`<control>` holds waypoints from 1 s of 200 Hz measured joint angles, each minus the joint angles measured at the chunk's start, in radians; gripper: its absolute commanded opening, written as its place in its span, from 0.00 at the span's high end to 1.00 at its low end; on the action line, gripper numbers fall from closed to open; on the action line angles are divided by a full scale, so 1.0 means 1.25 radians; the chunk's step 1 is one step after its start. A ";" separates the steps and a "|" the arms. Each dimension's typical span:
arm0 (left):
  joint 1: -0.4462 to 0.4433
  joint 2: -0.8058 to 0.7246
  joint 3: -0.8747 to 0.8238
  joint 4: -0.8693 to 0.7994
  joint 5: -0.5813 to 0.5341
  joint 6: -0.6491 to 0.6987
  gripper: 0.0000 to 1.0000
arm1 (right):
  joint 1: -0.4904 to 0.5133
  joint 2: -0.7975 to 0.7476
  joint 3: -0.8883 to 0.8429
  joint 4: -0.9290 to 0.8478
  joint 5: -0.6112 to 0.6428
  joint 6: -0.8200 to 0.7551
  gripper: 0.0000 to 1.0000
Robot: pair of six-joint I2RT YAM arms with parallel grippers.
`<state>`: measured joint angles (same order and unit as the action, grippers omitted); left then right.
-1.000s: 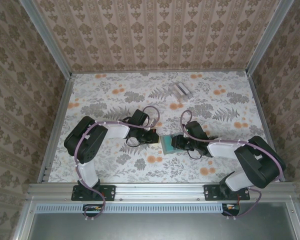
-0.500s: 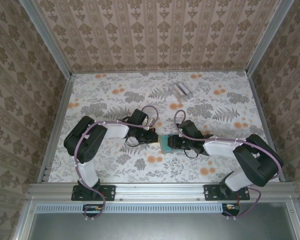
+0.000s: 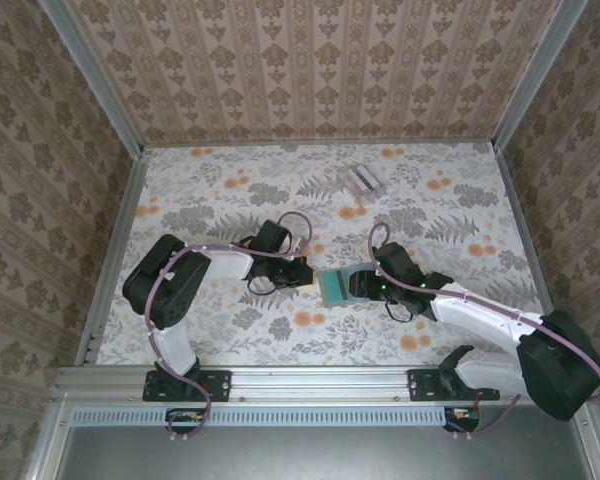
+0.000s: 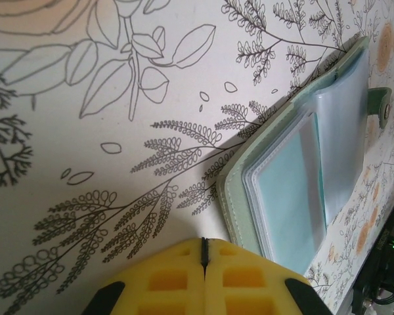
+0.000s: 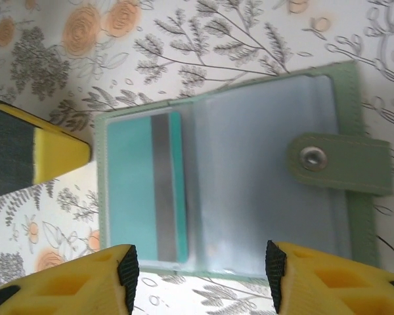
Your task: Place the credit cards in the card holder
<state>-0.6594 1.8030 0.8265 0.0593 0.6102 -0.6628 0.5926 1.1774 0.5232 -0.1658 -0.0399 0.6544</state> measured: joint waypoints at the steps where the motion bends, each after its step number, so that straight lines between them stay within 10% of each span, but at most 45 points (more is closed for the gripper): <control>1: 0.000 0.000 0.000 0.000 0.000 0.000 1.00 | 0.000 0.000 -0.001 0.000 0.000 0.000 0.41; 200: -0.002 -0.037 -0.027 -0.020 -0.032 0.002 1.00 | -0.017 0.099 0.013 0.038 -0.087 -0.048 0.76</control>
<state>-0.6613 1.7565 0.7929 0.0349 0.5701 -0.6609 0.5709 1.3018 0.5392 -0.1188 -0.1486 0.5941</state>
